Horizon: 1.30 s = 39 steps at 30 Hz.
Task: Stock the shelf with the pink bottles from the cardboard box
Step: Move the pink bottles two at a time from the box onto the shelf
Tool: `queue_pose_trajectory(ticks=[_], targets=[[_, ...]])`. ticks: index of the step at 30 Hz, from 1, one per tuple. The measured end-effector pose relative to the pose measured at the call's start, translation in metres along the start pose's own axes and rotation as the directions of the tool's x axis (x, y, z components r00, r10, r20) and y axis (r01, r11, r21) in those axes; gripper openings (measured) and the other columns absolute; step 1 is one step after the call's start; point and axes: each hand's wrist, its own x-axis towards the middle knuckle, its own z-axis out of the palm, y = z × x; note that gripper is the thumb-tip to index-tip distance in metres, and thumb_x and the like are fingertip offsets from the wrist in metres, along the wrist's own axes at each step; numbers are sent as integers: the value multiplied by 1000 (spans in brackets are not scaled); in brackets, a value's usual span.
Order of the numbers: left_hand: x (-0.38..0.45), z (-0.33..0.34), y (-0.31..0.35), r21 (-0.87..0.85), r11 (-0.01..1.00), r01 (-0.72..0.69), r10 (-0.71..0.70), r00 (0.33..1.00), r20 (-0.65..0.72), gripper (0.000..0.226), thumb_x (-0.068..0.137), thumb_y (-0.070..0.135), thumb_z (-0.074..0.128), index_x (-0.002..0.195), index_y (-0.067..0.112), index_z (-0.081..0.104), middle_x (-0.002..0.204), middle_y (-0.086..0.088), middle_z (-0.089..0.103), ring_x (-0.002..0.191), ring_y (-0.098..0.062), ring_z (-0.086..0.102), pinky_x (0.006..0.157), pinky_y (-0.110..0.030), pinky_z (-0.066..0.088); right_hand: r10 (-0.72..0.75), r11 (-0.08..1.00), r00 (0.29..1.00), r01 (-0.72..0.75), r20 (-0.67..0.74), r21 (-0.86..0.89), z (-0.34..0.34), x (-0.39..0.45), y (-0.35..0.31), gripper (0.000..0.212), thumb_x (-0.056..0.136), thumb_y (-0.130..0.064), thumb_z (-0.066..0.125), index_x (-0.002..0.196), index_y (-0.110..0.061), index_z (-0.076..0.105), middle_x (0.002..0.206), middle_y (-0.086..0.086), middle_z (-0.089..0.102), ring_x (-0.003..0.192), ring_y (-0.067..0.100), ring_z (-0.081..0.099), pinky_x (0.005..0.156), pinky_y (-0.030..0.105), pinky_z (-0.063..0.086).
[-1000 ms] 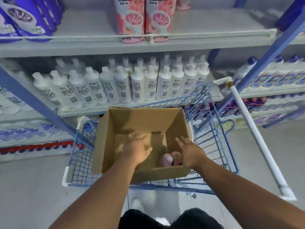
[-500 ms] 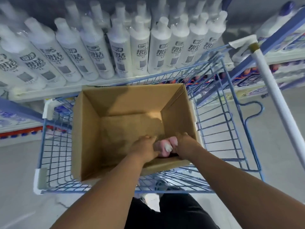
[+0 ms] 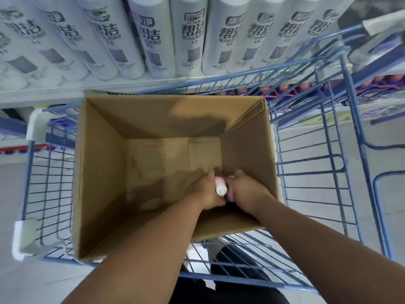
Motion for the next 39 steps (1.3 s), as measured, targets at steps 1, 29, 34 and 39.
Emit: queue_pose_trajectory(ticks=[1, 29, 34, 39], targets=[[2, -1, -6, -78, 996, 31, -36, 997, -68, 81, 60, 36, 81, 132, 25, 46, 127, -3, 62, 110, -26, 61, 92, -35, 51, 3, 999, 1000, -2, -19, 44, -1, 1, 0, 41, 92, -24, 51, 132, -20, 56, 128, 14, 54, 109, 34, 58, 92, 34, 48], [-12, -32, -61, -256, 967, 10, -66, 975, -211, 63, 74, 15, 80, 127, 22, 47, 118, -2, 66, 105, -25, 62, 94, -39, 52, 22, 948, 1000, -23, 7, 318, -4, 11, -28, 64, 73, -35, 86, 125, -12, 55, 117, 5, 66, 105, 23, 62, 78, 27, 45], [-57, -72, -54, -307, 950, -55, -35, 959, -281, 65, 77, 10, 80, 135, 19, 52, 116, 3, 63, 98, -15, 57, 83, -23, 42, 8, 922, 998, 19, -70, 386, -28, -23, -43, 51, 78, -45, 82, 114, -15, 62, 112, 5, 69, 98, 21, 65, 74, 24, 41], [-120, -124, -34, -338, 923, -186, 62, 936, -345, 58, 77, 9, 83, 129, 17, 58, 111, 4, 65, 102, -16, 62, 84, -28, 49, -9, 877, 989, 80, -150, 474, -98, -81, -67, 29, 79, -48, 79, 91, -28, 61, 77, -8, 63, 64, 9, 57, 48, 18, 45]])
